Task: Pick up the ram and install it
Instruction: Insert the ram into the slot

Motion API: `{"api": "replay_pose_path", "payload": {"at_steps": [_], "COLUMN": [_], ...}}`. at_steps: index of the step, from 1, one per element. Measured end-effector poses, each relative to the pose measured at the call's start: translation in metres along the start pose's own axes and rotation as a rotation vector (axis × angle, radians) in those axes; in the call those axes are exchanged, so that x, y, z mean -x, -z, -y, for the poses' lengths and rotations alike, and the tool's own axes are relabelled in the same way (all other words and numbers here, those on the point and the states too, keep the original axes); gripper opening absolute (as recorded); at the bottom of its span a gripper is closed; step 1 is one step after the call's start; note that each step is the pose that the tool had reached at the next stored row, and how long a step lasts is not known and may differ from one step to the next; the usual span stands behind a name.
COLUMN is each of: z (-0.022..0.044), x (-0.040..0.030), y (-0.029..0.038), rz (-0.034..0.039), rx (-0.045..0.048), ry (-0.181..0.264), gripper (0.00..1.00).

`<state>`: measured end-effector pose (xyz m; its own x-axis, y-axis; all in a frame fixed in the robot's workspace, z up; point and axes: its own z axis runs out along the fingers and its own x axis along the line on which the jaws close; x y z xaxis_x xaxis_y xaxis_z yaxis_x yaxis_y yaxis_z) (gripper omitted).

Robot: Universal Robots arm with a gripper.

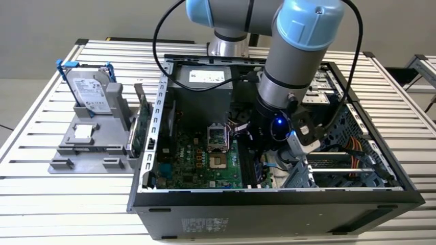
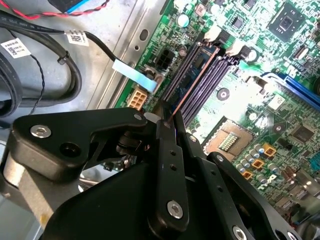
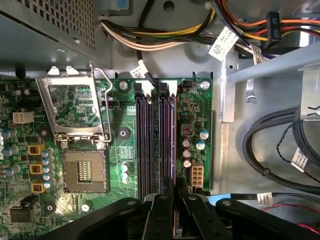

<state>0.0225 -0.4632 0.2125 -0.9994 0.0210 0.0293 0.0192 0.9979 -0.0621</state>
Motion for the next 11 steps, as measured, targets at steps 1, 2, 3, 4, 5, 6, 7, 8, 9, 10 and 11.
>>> {"api": "replay_pose_path", "payload": {"at_steps": [1, 2, 3, 4, 5, 6, 7, 8, 9, 10, 11], "z": [-0.0001, -0.0001, -0.0001, -0.0001, -0.0001, -0.0001, -0.0001, -0.0001, -0.0001, -0.0001, -0.0001], "x": [0.0000, 0.0000, 0.0000, 0.0000, 0.0000, 0.0000, 0.0000, 0.0000, 0.0000, 0.0000, 0.0000], "y": [-0.0008, -0.0010, -0.0010, -0.0010, -0.0010, -0.0011, -0.0011, -0.0011, -0.0011, -0.0011, -0.0011], "rz": [0.0001, 0.0001, 0.0000, 0.0000, 0.0000, 0.0000, 0.0000, 0.0000, 0.0000, 0.0000, 0.0000], "rx": [0.0005, 0.0004, 0.0003, 0.0002, 0.0002, 0.0002, 0.0002, 0.0002, 0.0002, 0.0003, 0.0004], "ry": [0.000, 0.000, 0.000, 0.000, 0.000, 0.000, 0.000, 0.000, 0.000, 0.000, 0.000], "gripper": [0.00, 0.00, 0.00, 0.00, 0.00, 0.00, 0.00, 0.00, 0.00, 0.00, 0.00]}}
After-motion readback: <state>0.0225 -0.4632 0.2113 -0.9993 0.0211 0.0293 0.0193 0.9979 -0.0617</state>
